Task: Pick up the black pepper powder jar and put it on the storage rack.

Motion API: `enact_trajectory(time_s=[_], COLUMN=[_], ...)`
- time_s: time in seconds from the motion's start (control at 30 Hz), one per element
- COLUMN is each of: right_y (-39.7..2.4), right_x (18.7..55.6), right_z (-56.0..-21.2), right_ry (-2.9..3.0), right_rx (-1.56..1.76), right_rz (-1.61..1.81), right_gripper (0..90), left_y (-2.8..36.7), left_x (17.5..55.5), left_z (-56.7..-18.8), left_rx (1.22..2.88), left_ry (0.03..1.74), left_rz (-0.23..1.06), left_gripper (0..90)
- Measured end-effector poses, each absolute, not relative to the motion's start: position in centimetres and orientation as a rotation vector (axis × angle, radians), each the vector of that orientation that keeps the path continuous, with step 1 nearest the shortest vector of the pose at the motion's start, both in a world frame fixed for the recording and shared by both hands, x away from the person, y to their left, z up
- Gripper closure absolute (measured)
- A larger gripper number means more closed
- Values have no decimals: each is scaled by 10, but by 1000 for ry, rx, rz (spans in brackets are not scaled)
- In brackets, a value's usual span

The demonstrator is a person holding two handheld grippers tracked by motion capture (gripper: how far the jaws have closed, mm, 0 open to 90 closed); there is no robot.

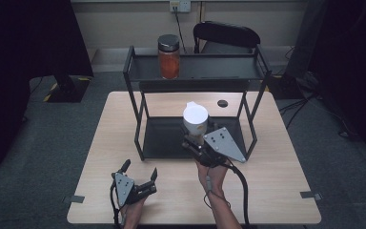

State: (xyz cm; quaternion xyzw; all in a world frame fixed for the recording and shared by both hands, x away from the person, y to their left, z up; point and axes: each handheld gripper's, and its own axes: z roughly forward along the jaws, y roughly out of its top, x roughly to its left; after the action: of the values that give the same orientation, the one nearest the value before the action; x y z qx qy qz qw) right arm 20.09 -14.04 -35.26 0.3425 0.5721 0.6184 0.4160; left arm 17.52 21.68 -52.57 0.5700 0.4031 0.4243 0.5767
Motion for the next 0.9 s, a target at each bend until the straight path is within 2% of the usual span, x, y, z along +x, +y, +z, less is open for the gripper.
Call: enact_trajectory(time_s=[0.9], right_y=[-155], right_x=[236], right_z=[-274], right_ry=[1408], right_rx=[829], right_rz=[1550], right_gripper=[302], left_y=[216], left_x=[175], left_z=[-526], left_rx=[1332], left_ry=[944], left_rz=[996], left_gripper=[5])
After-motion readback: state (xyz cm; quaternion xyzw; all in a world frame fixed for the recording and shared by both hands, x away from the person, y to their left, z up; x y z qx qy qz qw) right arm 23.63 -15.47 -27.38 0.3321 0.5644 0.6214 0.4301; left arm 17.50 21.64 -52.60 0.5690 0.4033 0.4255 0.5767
